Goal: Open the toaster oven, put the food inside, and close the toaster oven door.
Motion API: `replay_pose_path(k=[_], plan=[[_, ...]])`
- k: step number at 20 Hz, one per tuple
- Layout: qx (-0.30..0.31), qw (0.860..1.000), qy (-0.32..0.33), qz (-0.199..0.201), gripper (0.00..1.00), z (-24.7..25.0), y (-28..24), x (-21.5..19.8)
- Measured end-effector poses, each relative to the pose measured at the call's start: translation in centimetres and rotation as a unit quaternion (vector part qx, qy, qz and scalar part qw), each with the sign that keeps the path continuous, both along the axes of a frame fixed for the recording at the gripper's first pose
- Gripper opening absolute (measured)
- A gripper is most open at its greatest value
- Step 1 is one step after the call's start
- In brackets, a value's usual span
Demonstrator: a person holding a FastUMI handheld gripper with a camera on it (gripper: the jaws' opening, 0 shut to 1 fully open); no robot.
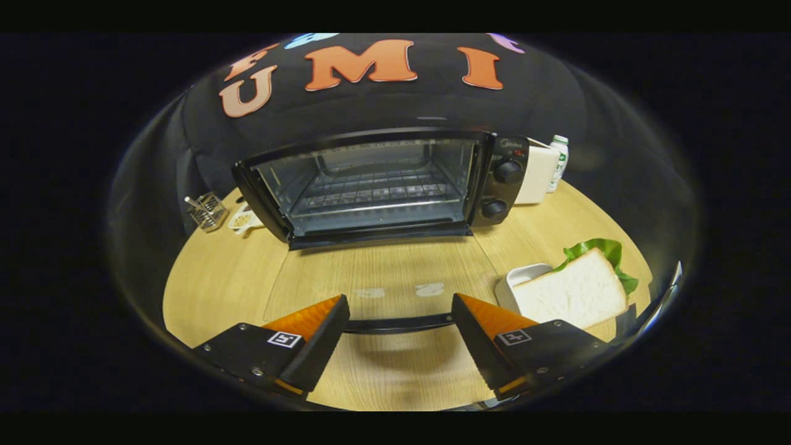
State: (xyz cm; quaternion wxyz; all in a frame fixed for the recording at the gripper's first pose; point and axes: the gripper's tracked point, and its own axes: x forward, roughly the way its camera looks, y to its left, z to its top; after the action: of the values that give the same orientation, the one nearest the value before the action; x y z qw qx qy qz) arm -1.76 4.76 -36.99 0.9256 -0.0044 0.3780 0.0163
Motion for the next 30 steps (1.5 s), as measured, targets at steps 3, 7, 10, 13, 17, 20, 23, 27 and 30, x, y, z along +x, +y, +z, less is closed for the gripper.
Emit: replay_pose_path(k=[3, 7, 10, 13, 17, 20, 23, 27, 30], plan=[[0.019, 0.999, 0.014, 0.029, 0.99, 2.3, -1.3, -1.3], [0.033, 0.998, 0.02, 0.048, 0.99, 5.8, -5.1, -2.8], [0.029, 0.997, 0.029, 0.062, 0.99, 7.9, -8.6, -3.8], [0.027, 0.997, 0.042, 0.066, 0.99, 9.3, -12.5, -4.1], [0.041, 0.995, 0.08, 0.051, 0.99, 8.3, -17.9, -4.1], [0.081, 0.989, 0.114, 0.055, 0.99, 6.7, -19.6, -3.7], [0.12, 0.981, 0.146, 0.051, 0.99, 4.3, -21.1, -2.6], [0.168, 0.966, 0.192, 0.046, 0.99, 0.8, -21.7, -1.9], [0.192, 0.958, 0.21, 0.042, 0.99, -0.8, -21.3, -1.3]])
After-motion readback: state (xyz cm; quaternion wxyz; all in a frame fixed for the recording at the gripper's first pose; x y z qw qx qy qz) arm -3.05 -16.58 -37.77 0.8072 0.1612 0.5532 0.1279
